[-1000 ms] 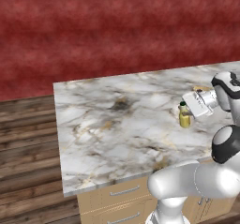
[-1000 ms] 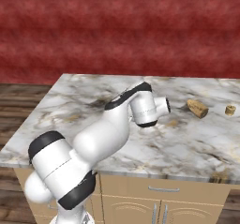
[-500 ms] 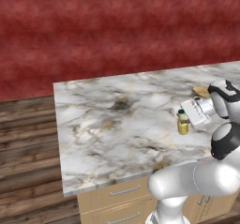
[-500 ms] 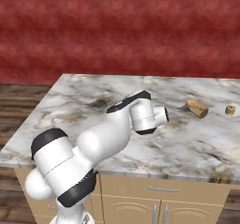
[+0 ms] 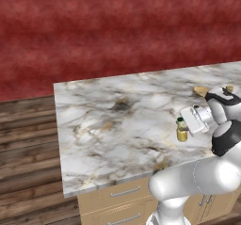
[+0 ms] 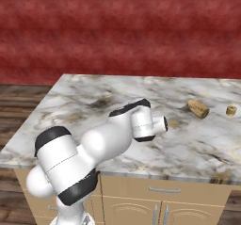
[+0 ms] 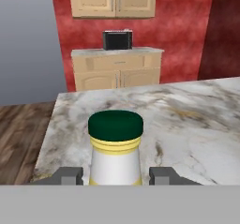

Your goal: Move the condiment bottle and mustard from the cabinet to the dining counter.

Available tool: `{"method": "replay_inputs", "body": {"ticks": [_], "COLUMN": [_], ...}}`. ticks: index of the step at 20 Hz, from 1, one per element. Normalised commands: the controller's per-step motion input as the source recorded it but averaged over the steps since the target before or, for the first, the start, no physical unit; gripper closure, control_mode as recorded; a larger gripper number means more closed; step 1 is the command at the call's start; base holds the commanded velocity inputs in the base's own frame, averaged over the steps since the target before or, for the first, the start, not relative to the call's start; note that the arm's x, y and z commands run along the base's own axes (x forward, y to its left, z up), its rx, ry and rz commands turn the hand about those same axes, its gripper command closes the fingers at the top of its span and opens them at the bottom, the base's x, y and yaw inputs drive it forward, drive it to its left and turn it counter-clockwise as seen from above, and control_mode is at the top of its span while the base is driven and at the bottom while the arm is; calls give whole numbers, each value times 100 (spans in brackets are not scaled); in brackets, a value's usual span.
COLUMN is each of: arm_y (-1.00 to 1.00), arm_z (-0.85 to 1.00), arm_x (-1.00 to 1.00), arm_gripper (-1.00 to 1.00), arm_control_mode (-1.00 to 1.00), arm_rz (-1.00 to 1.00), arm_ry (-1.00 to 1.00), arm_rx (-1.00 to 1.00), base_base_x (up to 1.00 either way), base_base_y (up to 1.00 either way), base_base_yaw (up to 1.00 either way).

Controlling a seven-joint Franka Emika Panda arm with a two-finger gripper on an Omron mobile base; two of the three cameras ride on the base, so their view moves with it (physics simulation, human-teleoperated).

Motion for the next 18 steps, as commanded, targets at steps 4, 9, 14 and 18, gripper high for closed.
{"method": "replay_inputs", "body": {"ticks": [4, 9, 14, 18], "arm_y": [0, -4, -6, 0], "arm_z": [-29, -16, -14, -17], "arm_x": [0, 0, 0, 0], "arm_gripper": [100, 100, 100, 100], "arm_control_mode": [-100, -100, -100, -100], "arm_rz": [0, 0, 0, 0], "arm_ry": [0, 0, 0, -1], "arm_rx": [3, 10, 12, 5], "base_base_x": [0, 0, 0, 0], "base_base_y": [0, 0, 0, 0], "base_base_yaw": [0, 0, 0, 0]}}
